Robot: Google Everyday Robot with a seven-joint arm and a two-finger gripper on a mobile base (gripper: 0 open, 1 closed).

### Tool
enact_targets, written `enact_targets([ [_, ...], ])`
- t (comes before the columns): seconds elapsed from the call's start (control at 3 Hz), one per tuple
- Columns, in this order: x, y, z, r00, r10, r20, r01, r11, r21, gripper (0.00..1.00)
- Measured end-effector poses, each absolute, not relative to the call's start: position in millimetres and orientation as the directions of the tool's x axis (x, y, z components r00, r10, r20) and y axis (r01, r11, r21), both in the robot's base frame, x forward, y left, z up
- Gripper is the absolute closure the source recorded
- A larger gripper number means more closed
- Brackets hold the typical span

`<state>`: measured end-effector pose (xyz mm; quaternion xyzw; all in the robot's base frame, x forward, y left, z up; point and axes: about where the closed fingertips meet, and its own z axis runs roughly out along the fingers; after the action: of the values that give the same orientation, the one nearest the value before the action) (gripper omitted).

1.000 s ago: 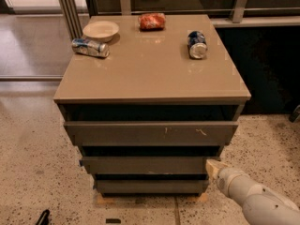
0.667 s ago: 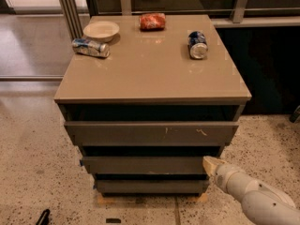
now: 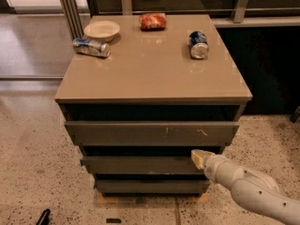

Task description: Open middle drawer

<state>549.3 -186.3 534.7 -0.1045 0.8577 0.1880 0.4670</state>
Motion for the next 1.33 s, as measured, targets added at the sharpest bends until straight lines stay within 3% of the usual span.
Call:
enact_targets([
  [1.33, 585, -226, 502, -0.483, 0.069, -0.873, -0.238, 0.949, 0.207, 1.00],
])
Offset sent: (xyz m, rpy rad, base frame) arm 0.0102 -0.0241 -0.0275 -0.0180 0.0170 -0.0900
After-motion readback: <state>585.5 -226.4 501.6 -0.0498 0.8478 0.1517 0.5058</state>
